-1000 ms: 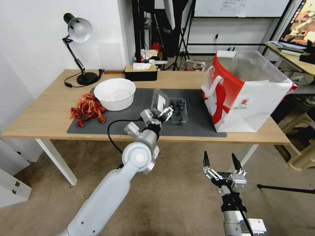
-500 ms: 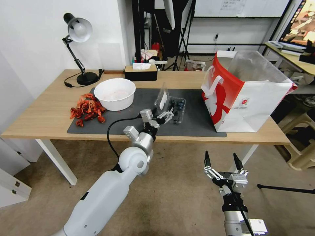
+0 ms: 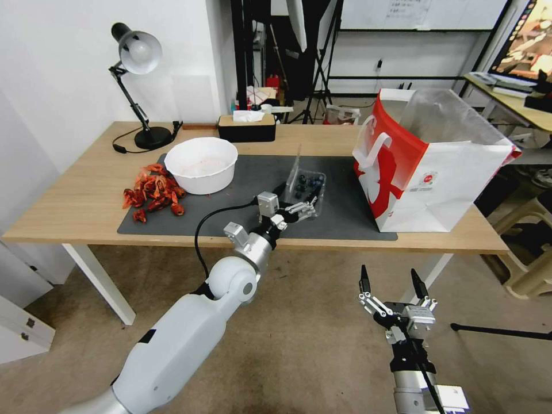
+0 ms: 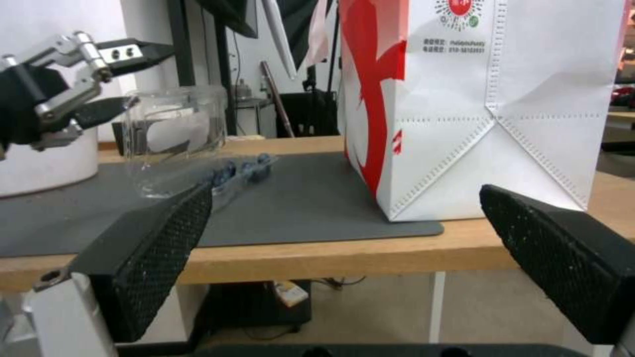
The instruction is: Close the takeout container lid, then place the container into the takeout bag.
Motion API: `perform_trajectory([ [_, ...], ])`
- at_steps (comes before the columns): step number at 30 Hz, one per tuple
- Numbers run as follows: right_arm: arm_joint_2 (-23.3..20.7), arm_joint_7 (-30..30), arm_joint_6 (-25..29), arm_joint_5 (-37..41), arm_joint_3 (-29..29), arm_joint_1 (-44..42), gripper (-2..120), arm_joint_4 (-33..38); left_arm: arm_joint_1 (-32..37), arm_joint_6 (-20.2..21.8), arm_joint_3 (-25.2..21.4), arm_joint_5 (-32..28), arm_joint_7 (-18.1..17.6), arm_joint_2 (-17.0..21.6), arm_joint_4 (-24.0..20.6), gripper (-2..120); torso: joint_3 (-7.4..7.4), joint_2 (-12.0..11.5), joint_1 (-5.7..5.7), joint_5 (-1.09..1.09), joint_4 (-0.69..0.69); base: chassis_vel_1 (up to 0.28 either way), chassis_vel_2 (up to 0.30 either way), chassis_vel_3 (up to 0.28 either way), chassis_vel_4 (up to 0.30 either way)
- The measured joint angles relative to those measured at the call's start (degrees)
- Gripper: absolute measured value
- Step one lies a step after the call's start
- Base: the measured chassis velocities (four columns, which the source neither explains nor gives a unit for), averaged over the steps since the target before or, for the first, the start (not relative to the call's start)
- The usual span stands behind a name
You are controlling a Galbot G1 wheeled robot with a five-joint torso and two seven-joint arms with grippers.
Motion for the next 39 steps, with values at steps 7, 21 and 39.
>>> perform_trajectory([
  [7,0.0,0.5,0.2,-0.4,0.1,-0.3,100,0.0,-4.4,4.7,2.3,-6.4,1.8,0.1,1.6,100,0.0,0.0,0.0,0.0,0.0,0.0,0.0,0.0,0.0],
  [21,0.4,1.1,1.4,-1.9,0.1,-0.4,100,-0.6,-12.5,26.4,1.4,-32.5,-24.5,-4.3,2.2,100,0.0,0.0,0.0,0.0,0.0,0.0,0.0,0.0,0.0],
  [39,0.6,0.2,1.5,-0.1,-0.2,0.8,100,-0.5,-15.7,31.7,2.8,-32.6,-36.8,-5.1,2.3,57,0.0,0.0,0.0,0.0,0.0,0.0,0.0,0.0,0.0],
])
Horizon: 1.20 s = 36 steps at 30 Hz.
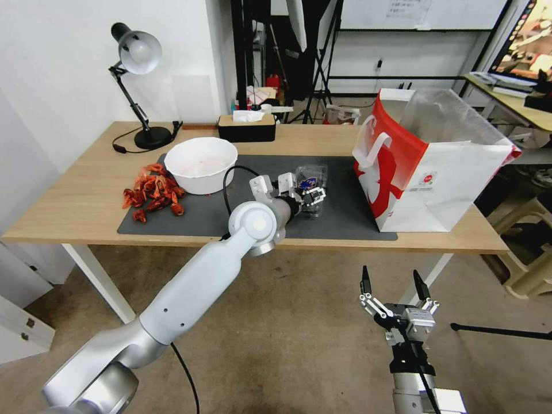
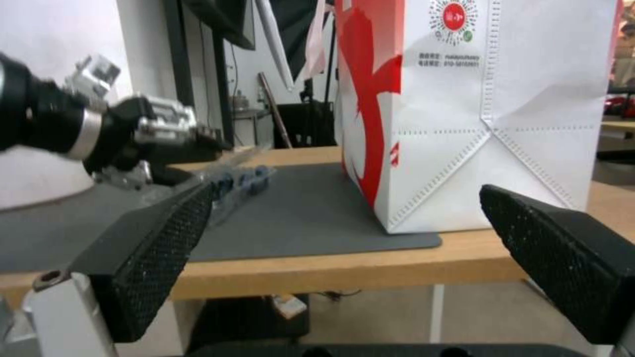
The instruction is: Close the takeout container lid, then place the container into the takeout bag.
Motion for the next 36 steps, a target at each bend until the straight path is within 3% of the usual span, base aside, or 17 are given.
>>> perform_trajectory([
  [8,-2.2,-2.8,-4.1,10.6,0.3,2.7,100,2.7,-0.1,0.5,1.0,2.0,-0.5,0.3,0.7,29,0.0,0.0,0.0,0.0,0.0,0.0,0.0,0.0,0.0],
  [10,-4.3,-3.5,-7.6,19.3,0.9,5.5,100,4.6,-0.2,0.6,1.2,2.5,-0.5,0.4,0.8,19,0.0,0.0,0.0,0.0,-0.01,0.0,0.0,0.0,0.0],
  [11,-4.3,-3.5,-7.6,19.3,0.9,5.5,100,4.6,-0.2,0.6,1.2,2.5,-0.5,0.4,0.8,19,0.0,0.0,0.0,0.0,-0.01,0.0,0.0,0.0,0.0],
  [13,-5.8,-3.2,-10.4,26.3,1.0,8.0,100,6.0,-0.2,0.6,1.3,2.7,-0.5,0.5,0.9,12,0.0,0.0,0.0,0.01,-0.01,0.0,0.0,0.0,0.0],
  [14,-8.0,-1.5,-14.4,36.7,1.1,12.3,100,7.6,-0.2,0.6,1.4,2.9,-0.5,0.6,1.0,4,0.0,0.0,0.0,0.0,0.0,0.0,0.0,0.0,0.0],
  [15,-8.0,-1.5,-14.4,36.7,1.1,12.3,100,7.6,-0.2,0.6,1.4,2.9,-0.5,0.6,1.0,4,0.0,0.0,0.0,0.0,0.0,0.0,0.0,0.0,0.0],
  [16,-9.2,-0.4,-16.0,41.9,1.2,14.6,100,7.8,-0.2,0.6,1.4,2.9,-0.5,0.6,1.0,0,0.01,0.0,0.0,0.01,0.01,0.0,0.0,0.0,0.0],
  [18,-11.0,1.6,-18.1,49.9,1.4,18.2,100,7.8,-0.2,0.4,1.4,2.9,-0.4,0.6,1.0,0,0.01,0.0,0.0,0.01,0.01,0.0,0.0,0.0,0.0],
  [20,-11.4,1.9,-18.5,51.6,1.4,18.9,100,7.7,-0.2,0.4,1.4,3.0,-0.4,0.7,1.0,0,0.01,0.0,0.0,0.01,0.01,0.0,0.0,0.0,0.0],
  [21,-13.1,3.6,-20.7,58.7,1.2,22.7,100,6.3,-0.2,0.4,1.5,3.0,-0.3,0.7,1.1,0,0.01,0.0,0.0,0.0,-0.02,0.0,0.0,0.0,0.0],
  [22,-13.6,4.1,-21.3,60.5,0.9,24.1,100,5.3,-0.2,0.3,1.5,3.0,-0.3,0.7,1.1,0,0.01,0.0,0.0,0.0,-0.02,0.0,0.0,0.0,0.0],
  [27,-14.4,5.1,-22.4,63.7,0.1,27.3,100,3.3,-0.2,0.3,1.6,2.9,-0.3,0.8,1.1,0,0.0,0.0,0.0,0.01,-0.01,0.0,0.0,0.0,0.0],
  [30,-15.3,9.8,-25.3,70.6,-3.0,37.4,100,-2.5,-0.3,0.1,1.2,2.9,-0.2,0.8,1.4,0,0.01,0.0,0.01,0.0,0.02,0.0,0.0,0.0,0.0],
  [36,-14.2,17.2,-32.5,74.4,-6.4,46.5,100,-6.5,-0.1,-0.4,1.1,2.8,-0.3,0.9,1.5,0,0.01,0.0,0.01,-0.01,0.01,0.0,0.0,0.0,0.0],
])
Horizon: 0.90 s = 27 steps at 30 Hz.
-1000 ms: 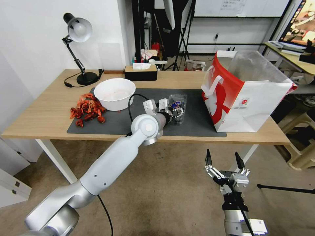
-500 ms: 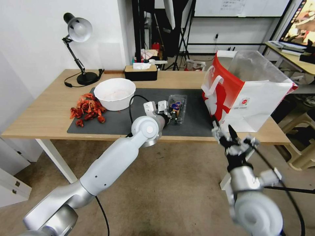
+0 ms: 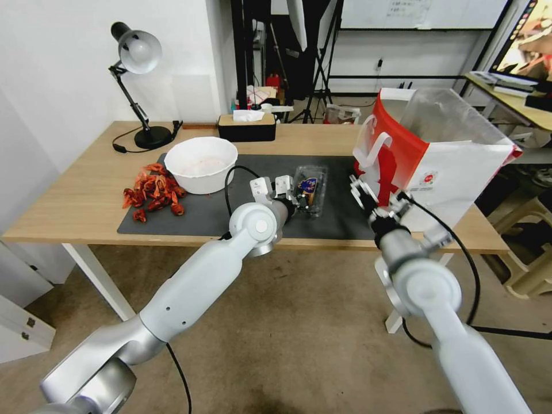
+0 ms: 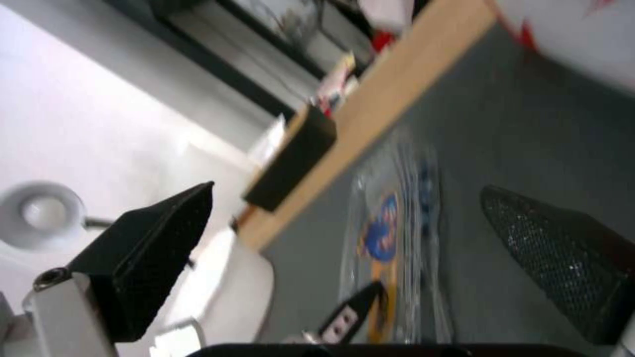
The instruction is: Close the takeout container lid, then place the container into the takeout bag.
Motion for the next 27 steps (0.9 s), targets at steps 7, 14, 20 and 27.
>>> perform_trajectory([
  [7,1.8,3.9,-5.7,2.6,-2.6,4.1,100,-3.4,0.1,-0.4,-0.2,-0.2,-0.1,0.0,-0.1,0,0.0,0.0,-0.01,0.01,-0.01,0.0,0.0,0.0,0.0],
  [14,3.5,6.2,-8.9,2.9,-4.5,8.2,100,-7.4,0.2,-0.4,-0.3,-0.3,-0.3,-0.2,-0.3,0,-0.01,0.0,-0.01,0.01,-0.01,0.0,0.0,0.0,0.0],
  [20,3.5,8.5,-11.1,2.6,-5.4,11.1,100,-9.4,0.3,-0.6,-0.3,-0.5,-0.4,-0.1,-0.6,0,-0.01,0.0,-0.01,0.01,-0.01,0.0,0.0,0.0,0.0],
  [27,2.7,12.8,-15.5,2.4,-6.9,15.6,100,-11.9,0.0,-0.7,-0.3,-0.8,-0.8,-0.1,-0.9,0,-0.01,0.0,-0.01,0.01,-0.01,0.0,0.0,0.0,0.0],
])
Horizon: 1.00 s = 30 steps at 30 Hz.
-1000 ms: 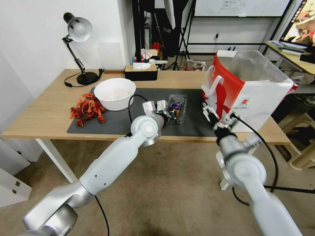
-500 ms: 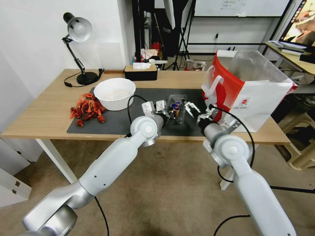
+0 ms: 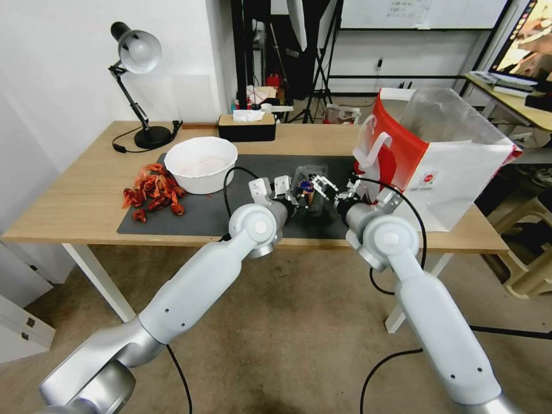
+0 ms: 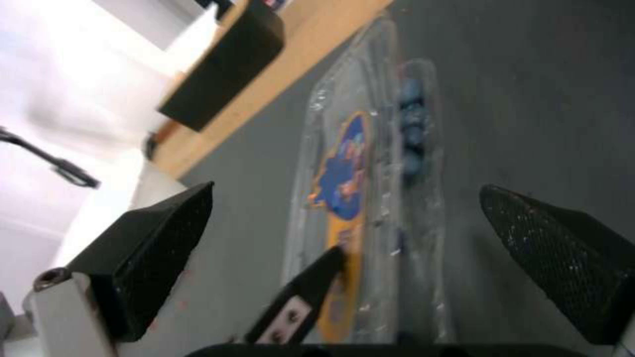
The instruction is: Close the takeout container lid, then place the container into the takeout bag.
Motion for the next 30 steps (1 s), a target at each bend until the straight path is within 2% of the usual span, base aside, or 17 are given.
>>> perform_trajectory([
  [6,0.1,4.6,-5.4,0.4,-1.2,3.7,100,-3.7,-0.2,-0.2,0.0,-0.3,-0.1,0.1,-0.2,0,0.0,0.0,0.0,0.0,0.0,0.0,0.0,0.0,0.0],
  [20,1.2,8.4,-13.6,4.5,-2.5,8.1,100,-8.7,-0.1,-0.5,0.0,-0.4,-0.2,0.3,-0.5,0,0.0,0.0,0.0,0.0,0.0,0.0,0.0,0.0,0.0],
  [30,1.5,7.5,-14.7,5.7,-2.4,8.9,100,-10.1,-0.2,-0.6,0.0,-0.6,-0.4,0.3,-0.7,0,0.0,0.0,0.0,0.0,0.0,0.0,0.0,0.0,0.0],
])
